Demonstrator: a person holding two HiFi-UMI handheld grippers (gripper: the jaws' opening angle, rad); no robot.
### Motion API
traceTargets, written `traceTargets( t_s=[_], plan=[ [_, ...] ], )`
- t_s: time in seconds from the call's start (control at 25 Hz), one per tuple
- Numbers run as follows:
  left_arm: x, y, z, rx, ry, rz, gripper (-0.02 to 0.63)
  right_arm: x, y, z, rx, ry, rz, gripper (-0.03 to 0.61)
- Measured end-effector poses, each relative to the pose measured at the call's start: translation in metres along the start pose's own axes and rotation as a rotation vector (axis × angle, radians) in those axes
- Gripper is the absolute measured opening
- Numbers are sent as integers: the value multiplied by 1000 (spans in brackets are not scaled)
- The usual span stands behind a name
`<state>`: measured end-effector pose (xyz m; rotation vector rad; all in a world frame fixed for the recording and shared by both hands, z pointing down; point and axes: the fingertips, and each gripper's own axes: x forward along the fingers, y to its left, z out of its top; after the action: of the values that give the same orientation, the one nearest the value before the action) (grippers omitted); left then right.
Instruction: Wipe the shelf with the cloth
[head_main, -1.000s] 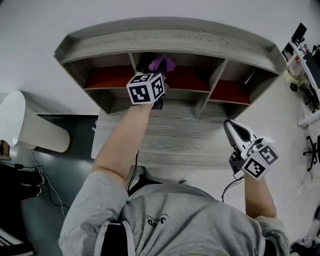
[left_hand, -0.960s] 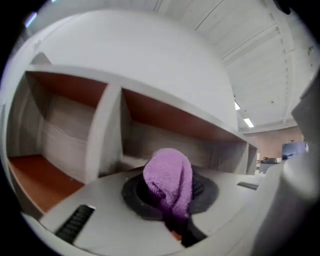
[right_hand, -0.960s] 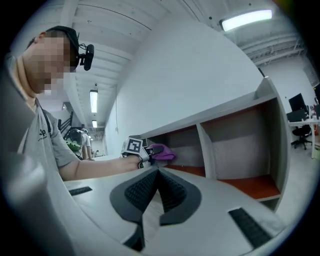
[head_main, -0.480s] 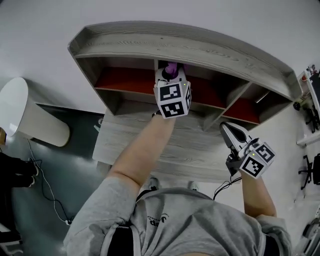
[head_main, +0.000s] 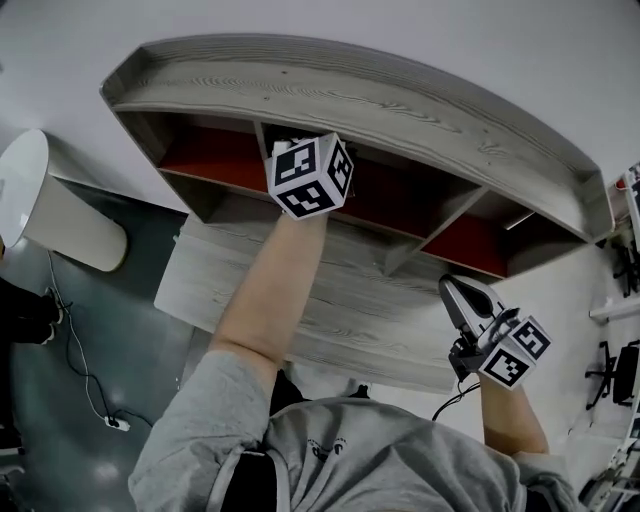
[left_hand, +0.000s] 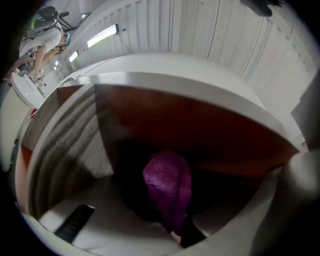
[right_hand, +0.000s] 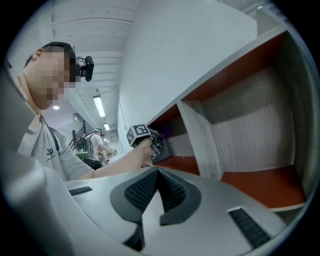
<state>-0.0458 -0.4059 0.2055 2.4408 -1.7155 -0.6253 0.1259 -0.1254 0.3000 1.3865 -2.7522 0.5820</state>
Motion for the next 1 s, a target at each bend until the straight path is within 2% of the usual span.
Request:
traceTargets(
  t_s=[0.12,0.2,0.48,0.56,0.64,0.76,0.84,0.92,1.0],
  plan=[
    [3,-22,-6,13,11,-85,80,-13,-16,4,5,-23,0,21],
    [3,-55,-16,28,38,-171,81,-20,-24,5,8,-40,-1,21],
    [-26,-193,-57,124,102,-583,81,-49,-43,7,35,-88,-20,21],
    [-36,-219,-63,132,108,-685,81,-58,-49,8,42,-103,-27,21],
    [-41,-232,-67,133,111,-748,81,-64,-54,7,48,-111,-32,21],
    [-45,-235,-68,156,126,-789,81,-66,-55,5,50,-108,-33,21],
    [-48,-227,-65,175,139,-764,81,-61,-51,6,41,-104,-31,21],
    [-51,-195,-58,150,147,-664,81,-50,-42,9,34,-103,-23,21],
    [-52,-138,-47,108,162,-500,81,-34,-27,11,25,-97,-5,21]
  ],
)
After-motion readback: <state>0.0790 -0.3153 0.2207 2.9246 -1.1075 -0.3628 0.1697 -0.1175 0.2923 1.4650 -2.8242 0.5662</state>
